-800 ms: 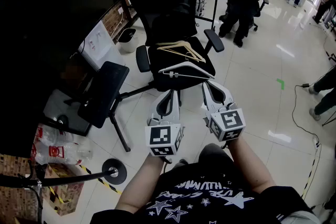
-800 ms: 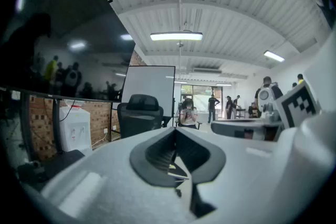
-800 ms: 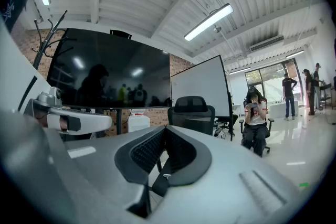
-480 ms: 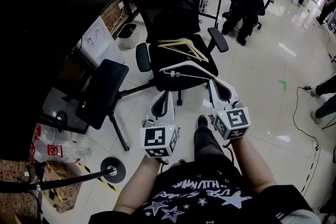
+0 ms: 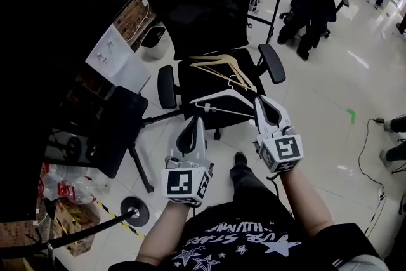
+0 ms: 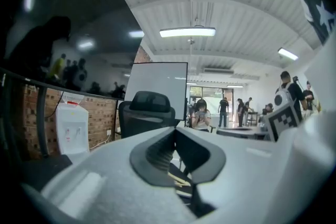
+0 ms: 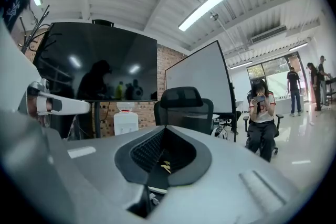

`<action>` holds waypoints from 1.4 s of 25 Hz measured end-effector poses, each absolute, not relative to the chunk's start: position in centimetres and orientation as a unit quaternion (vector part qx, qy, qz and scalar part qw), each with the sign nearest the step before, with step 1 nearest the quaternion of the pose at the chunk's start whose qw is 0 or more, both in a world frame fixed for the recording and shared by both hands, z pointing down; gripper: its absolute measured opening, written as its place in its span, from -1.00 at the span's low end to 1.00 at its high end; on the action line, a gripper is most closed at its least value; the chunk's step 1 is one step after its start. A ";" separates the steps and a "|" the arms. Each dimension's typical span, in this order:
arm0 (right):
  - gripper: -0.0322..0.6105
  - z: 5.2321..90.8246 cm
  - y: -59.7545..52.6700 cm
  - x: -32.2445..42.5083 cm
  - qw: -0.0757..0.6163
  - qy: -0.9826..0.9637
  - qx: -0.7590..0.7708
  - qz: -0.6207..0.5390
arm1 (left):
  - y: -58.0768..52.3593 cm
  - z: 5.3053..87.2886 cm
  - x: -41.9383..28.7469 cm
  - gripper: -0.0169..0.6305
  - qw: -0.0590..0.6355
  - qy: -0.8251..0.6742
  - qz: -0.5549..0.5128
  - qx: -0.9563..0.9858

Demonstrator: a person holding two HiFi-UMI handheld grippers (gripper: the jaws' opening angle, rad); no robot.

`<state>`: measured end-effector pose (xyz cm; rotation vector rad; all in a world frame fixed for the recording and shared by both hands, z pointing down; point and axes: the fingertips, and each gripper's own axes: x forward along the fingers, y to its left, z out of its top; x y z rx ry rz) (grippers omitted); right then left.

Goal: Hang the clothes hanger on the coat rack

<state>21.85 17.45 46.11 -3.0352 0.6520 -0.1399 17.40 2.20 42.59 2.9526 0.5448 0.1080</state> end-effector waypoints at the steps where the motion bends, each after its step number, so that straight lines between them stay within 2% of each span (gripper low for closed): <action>1: -0.88 46.7 17.9 23.0 0.018 0.214 -0.976 -0.049 | 2.6 42.7 18.5 -0.93 0.064 0.180 0.037 0.981; 11: -0.88 53.0 22.7 32.2 0.024 0.227 -0.968 -0.102 | 5.1 46.0 28.3 -0.93 0.050 0.145 0.056 0.987; 20: -0.88 58.8 21.8 34.9 0.030 0.220 -0.965 -0.136 | 5.0 52.1 31.3 -0.93 0.051 0.142 0.105 0.983; 28: -0.88 68.3 21.4 34.5 -0.036 0.184 -0.959 -0.210 | 4.3 60.6 32.0 -0.93 0.074 0.158 0.160 0.971; 35: -0.88 76.1 21.0 34.8 -0.069 0.177 -0.941 -0.281 | 5.1 67.7 34.1 -0.93 0.058 0.188 0.205 0.959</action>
